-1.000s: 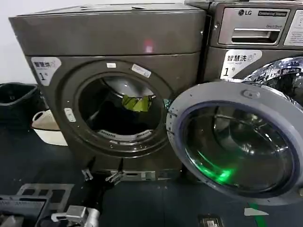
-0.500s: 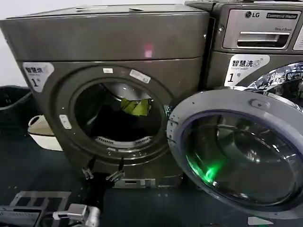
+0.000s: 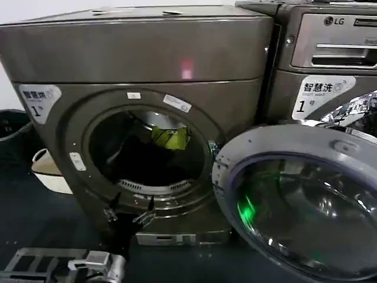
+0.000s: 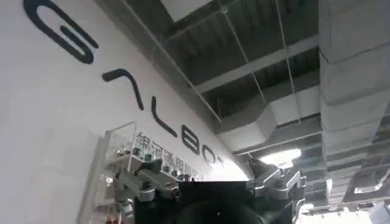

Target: Grasp the clothes from the dryer.

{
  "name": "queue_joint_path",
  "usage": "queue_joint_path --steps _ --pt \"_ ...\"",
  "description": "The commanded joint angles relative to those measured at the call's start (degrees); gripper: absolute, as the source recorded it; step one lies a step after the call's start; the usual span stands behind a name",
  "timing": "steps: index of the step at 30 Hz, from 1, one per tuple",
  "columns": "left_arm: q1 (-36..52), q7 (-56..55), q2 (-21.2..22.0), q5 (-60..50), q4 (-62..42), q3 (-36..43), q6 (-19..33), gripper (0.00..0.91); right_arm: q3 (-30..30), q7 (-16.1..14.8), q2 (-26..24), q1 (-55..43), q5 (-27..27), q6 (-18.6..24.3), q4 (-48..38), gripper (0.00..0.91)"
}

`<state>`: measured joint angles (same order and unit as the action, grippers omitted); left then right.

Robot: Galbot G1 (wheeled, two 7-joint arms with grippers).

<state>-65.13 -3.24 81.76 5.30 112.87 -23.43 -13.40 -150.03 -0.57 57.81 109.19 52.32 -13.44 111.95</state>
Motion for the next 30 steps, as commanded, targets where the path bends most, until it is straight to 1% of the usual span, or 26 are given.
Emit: queue_joint_path --steps 1,7,11,13,16,19,22,25,26,27,30 --pt "26.56 -0.44 0.46 1.10 -26.66 1.57 4.41 0.907 -1.11 -0.19 0.46 1.19 -0.83 0.22 0.26 0.907" --pt "36.76 -0.26 2.41 1.15 -39.62 2.66 7.31 0.907 -1.94 -0.66 0.35 1.71 -0.30 0.34 -0.02 0.907" --pt "43.60 0.54 3.36 -0.81 -51.30 3.06 8.90 0.907 -1.87 -0.88 0.25 1.69 -0.20 0.51 -0.47 0.907" --pt "46.33 1.35 3.56 -1.34 -55.24 3.56 9.69 0.907 -1.68 -0.92 0.08 1.41 -0.20 0.55 -0.65 0.907" --pt "49.76 2.39 3.77 1.97 -60.60 4.31 9.54 0.907 -1.42 -0.96 -0.21 0.88 0.08 0.79 -0.81 0.907" --pt "53.18 4.34 3.70 1.69 -65.41 5.08 9.17 0.907 -1.36 -1.11 -0.47 0.40 0.56 0.79 -0.90 0.907" --pt "56.47 12.29 2.52 1.61 -73.24 7.88 8.38 0.907 -1.37 -1.15 -0.66 -0.09 0.63 0.88 -1.27 0.907" --pt "60.38 23.59 0.81 -1.85 -80.54 14.41 7.34 0.907 -1.21 -1.36 -0.38 -0.42 0.61 1.03 -1.48 0.907" --pt "61.82 28.24 0.55 -5.09 -82.97 16.17 8.00 0.907 -1.16 -1.36 -0.28 -0.49 0.61 1.06 -1.53 0.907" --pt "64.04 31.28 0.49 -6.59 -86.33 18.08 10.06 0.907 -1.14 -1.35 -0.26 -0.55 0.61 1.07 -1.59 0.907" --pt "66.89 40.65 0.30 -8.31 -90.54 24.69 12.51 0.907 -1.36 -1.43 -0.23 -0.42 0.60 1.21 -1.89 0.907"
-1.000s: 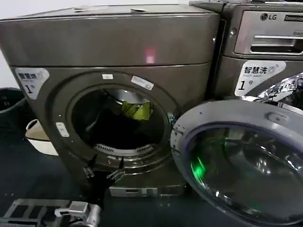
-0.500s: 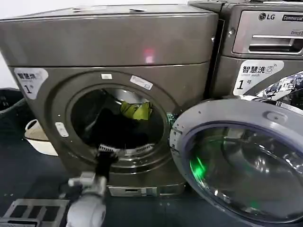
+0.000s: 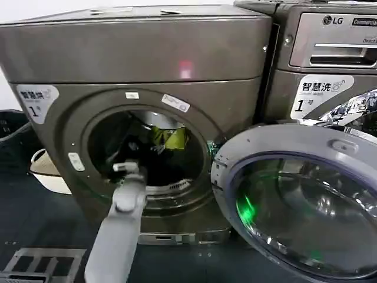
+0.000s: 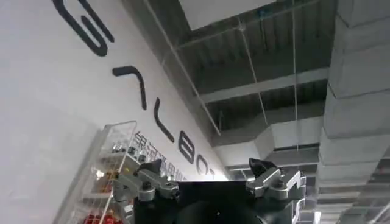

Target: Grasp the clothes from the dryer.

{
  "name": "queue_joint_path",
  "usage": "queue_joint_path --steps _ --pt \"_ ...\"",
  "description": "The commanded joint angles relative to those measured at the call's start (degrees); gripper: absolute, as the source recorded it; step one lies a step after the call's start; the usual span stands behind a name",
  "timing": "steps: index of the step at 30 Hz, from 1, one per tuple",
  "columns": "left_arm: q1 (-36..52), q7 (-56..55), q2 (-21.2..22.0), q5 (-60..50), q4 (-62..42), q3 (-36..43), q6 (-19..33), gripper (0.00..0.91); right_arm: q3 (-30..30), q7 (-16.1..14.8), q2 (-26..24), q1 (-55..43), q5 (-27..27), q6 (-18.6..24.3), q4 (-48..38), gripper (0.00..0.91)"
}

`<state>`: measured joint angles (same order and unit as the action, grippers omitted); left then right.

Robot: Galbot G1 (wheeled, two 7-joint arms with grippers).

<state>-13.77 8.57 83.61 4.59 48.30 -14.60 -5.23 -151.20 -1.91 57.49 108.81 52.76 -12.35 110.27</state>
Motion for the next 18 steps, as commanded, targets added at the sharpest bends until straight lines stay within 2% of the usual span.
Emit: queue_joint_path --steps 1,4,7,11,15,18 --pt "16.56 33.24 -1.65 -8.71 -27.49 17.97 5.71 0.907 -0.32 -0.15 0.10 0.06 0.15 0.13 -0.43 0.907" --pt "18.89 41.52 -1.73 -12.59 -30.53 21.31 7.41 0.907 -0.47 -0.31 0.27 0.30 -0.08 0.40 -0.87 0.907" --pt "21.40 46.13 -0.99 -24.67 -35.60 24.14 9.72 0.907 -0.52 -0.40 0.48 0.25 -0.11 0.50 -0.78 0.907" --pt "23.23 48.64 -0.92 -37.75 -37.24 27.77 9.97 0.907 -0.51 -0.45 0.74 0.17 -0.20 0.74 -0.81 0.907" --pt "24.26 46.82 -0.83 -44.33 -38.30 28.61 9.52 0.907 -0.46 -0.50 1.06 0.01 -0.20 0.80 -0.65 0.907" --pt "23.44 42.47 -0.92 -47.49 -36.39 27.65 5.60 0.907 -0.23 -0.60 1.47 -0.22 -0.32 0.92 -0.68 0.907"
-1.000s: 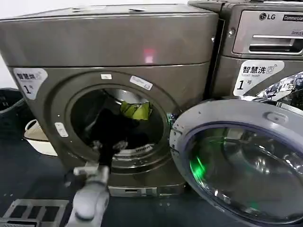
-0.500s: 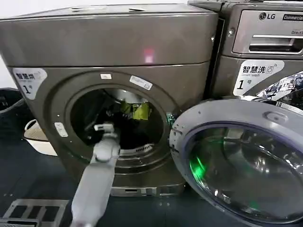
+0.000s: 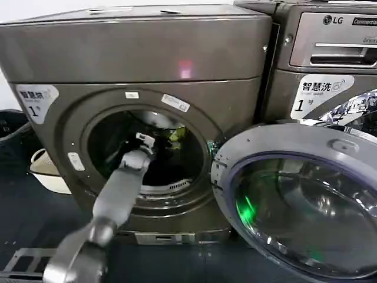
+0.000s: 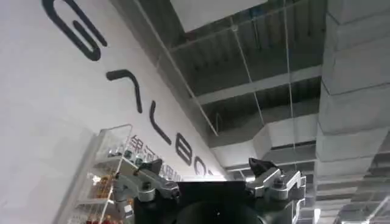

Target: Grasp the clothes from the dryer.

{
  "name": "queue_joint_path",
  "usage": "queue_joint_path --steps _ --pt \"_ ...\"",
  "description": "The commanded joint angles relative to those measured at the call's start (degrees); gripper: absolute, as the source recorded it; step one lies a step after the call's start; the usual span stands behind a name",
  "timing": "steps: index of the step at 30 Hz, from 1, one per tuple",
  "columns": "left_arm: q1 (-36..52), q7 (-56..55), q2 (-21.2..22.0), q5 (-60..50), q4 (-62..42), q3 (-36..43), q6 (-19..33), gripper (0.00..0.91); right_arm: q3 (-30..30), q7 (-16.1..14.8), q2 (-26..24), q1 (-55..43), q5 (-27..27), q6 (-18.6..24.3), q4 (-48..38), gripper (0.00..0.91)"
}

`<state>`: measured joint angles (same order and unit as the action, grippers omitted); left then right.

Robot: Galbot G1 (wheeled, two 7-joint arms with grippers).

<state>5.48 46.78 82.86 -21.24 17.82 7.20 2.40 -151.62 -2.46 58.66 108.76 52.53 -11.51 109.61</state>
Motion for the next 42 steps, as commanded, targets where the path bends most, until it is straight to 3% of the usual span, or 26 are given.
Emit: queue_joint_path --steps 1,24,25,26,28,29,31,42 --pt "4.01 4.49 -0.21 -23.73 -5.69 5.83 -2.11 0.907 0.42 -0.07 0.35 -0.25 -0.16 0.10 0.03 0.907" --pt "0.18 -3.21 1.68 -23.08 -6.81 5.15 -10.59 0.899 2.55 -0.49 0.23 -1.69 -1.40 0.92 0.81 0.907" --pt "0.18 -3.20 1.70 -23.07 -6.91 5.22 -10.51 0.739 2.55 -0.50 0.24 -1.68 -1.41 0.93 0.79 0.907" --pt "0.12 -3.53 1.77 -22.94 -7.10 5.18 -10.75 0.637 2.49 -0.54 0.23 -1.68 -1.42 0.98 0.72 0.907" --pt "-0.15 -4.08 1.79 -22.33 -6.93 4.92 -10.96 0.159 2.42 -0.53 0.20 -1.62 -1.45 1.04 0.60 0.907" --pt "-0.28 -4.70 1.73 -22.19 -6.76 4.90 -11.18 0.148 2.41 -0.53 0.21 -1.58 -1.45 1.05 0.59 0.907" --pt "-0.28 -4.98 1.67 -21.97 -6.73 4.83 -11.45 0.000 2.40 -0.54 0.22 -1.58 -1.46 1.08 0.62 0.907" --pt "0.23 -3.63 1.38 -19.25 -4.69 2.28 -11.87 0.000 2.59 -0.49 0.66 -1.64 -1.60 1.20 0.79 0.907"
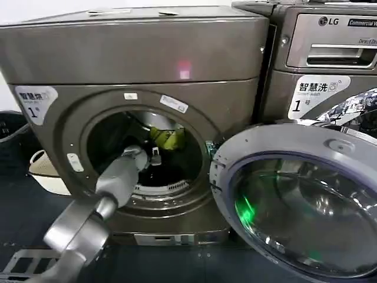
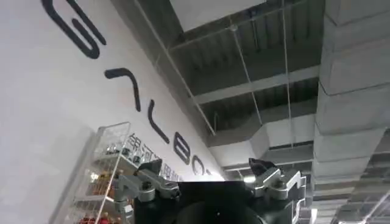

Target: Grasp the clothes from the dryer.

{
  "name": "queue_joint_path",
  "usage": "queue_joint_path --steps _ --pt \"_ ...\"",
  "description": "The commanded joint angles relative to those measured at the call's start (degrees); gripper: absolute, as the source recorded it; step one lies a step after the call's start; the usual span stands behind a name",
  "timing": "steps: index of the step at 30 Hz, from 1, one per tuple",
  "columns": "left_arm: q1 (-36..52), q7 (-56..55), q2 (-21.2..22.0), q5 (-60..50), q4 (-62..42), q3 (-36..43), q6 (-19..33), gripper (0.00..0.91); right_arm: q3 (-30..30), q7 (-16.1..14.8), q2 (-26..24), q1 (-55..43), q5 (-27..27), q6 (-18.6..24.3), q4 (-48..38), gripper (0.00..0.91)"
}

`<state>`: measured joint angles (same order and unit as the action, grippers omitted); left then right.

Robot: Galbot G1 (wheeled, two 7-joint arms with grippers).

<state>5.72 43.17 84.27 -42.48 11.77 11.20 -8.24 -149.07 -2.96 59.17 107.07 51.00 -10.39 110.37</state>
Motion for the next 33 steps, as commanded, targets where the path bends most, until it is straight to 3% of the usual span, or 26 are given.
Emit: queue_joint_path --steps 1,7,9,13,22,33 --pt "-0.02 -0.09 -0.03 3.56 2.18 -2.81 -1.17 0.000 0.03 0.02 0.14 0.04 -0.07 0.10 0.02 0.907" --pt "-2.05 -4.49 -0.87 14.91 9.66 -7.63 -1.95 0.000 0.23 0.06 0.20 -0.12 -0.10 0.23 0.14 0.907" --pt "-4.06 -10.71 -1.62 23.84 13.00 -8.90 1.50 0.000 0.42 0.08 0.19 -0.20 -0.20 0.30 0.05 0.907" --pt "-8.41 -17.46 -2.31 30.40 18.21 -11.97 2.54 0.000 0.85 0.00 0.14 -0.38 -0.23 0.42 0.01 0.907" --pt "-16.43 -30.85 -0.36 38.62 24.12 -19.11 8.32 0.000 0.98 -0.12 -0.62 -0.25 -0.26 0.73 -0.77 0.907" --pt "-23.22 -44.98 1.22 51.95 41.44 -29.20 14.10 0.000 1.31 -0.06 -0.57 -0.54 -0.21 0.61 -0.18 0.907"
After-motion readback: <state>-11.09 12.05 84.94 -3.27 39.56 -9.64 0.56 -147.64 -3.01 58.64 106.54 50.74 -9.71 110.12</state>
